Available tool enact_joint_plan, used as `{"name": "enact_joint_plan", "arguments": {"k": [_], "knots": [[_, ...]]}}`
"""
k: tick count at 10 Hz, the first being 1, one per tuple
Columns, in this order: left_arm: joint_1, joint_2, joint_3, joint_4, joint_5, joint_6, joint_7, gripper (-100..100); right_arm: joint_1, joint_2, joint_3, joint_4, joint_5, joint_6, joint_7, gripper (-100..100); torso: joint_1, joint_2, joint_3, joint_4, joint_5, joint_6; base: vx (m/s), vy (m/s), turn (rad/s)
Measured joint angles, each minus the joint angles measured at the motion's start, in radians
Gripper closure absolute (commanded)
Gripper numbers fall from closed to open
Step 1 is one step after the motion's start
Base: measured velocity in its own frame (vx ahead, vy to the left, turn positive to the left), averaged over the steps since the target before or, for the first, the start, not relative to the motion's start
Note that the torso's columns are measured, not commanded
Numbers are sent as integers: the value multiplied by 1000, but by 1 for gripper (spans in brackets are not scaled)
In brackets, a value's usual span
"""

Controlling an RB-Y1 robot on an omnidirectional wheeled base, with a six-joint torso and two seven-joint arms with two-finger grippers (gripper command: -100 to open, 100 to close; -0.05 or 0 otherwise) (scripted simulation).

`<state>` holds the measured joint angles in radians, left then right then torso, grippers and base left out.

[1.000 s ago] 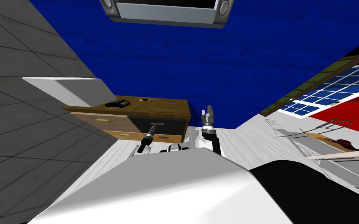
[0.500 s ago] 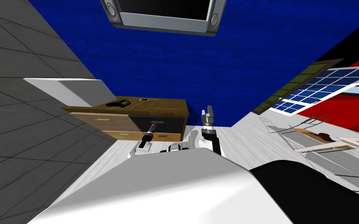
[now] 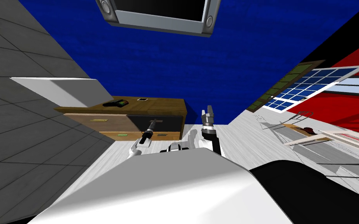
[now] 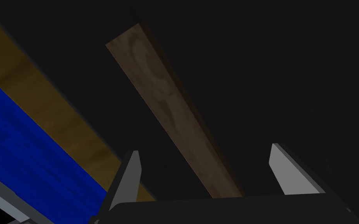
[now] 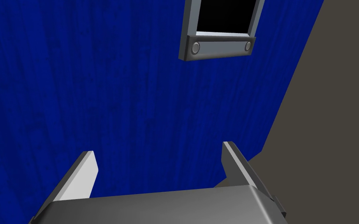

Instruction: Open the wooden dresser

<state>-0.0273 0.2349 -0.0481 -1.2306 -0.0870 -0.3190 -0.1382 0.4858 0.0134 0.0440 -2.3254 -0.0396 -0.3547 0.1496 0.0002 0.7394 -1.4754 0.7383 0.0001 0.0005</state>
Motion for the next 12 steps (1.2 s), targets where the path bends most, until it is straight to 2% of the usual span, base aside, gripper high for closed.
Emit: {"name": "enact_joint_plan", "arguments": {"k": [1, 3, 4, 6, 8, 9, 10, 12], "knots": [[-26, -3, 7, 23, 10, -5, -13, -100, 0, 0, 0, 0, 0, 0, 0, 0, 0, 0, 0, 0, 0, -1, -46, -1, 7], [-46, 0, 10, 70, 15, -9, -16, -100, 0, 0, 0, 0, 0, 0, 0, 0, 0, -5, -3, -1, 0, -1, -35, -5, -62], [-66, 3, 21, 86, 33, -14, -27, -100, 0, 0, 0, 0, 0, 0, 0, 0, -1, -1, -1, 0, 0, 0, -79, -1, -103], [-120, 10, 30, 153, 49, -26, -37, -100, 0, 0, 0, 0, 0, 0, 0, 0, 1, -1, 0, 0, 0, -1, -68, 2, -76], [-187, 10, 51, 234, 79, -46, -62, -100, 0, 0, 0, 0, 0, 0, 0, 0, -1, 0, 0, 0, 0, -1, -73, -5, -38], [-194, 10, 52, 248, 82, -38, -66, -100, 0, 0, 0, 0, 0, 0, 0, 0, 0, -3, -1, -1, 0, -1, -89, 13, -230], [-213, 10, 64, 266, 100, -41, -80, -100, 0, 0, 0, 0, 0, 0, 0, 0, 1, -1, -1, 0, 0, -1, -93, 10, 32], [-265, 16, 74, 320, 116, -49, -91, -100, 0, 0, 0, 0, 0, 0, 0, 0, -1, -3, -2, -1, 0, -1, -21, -4, 0]]}}
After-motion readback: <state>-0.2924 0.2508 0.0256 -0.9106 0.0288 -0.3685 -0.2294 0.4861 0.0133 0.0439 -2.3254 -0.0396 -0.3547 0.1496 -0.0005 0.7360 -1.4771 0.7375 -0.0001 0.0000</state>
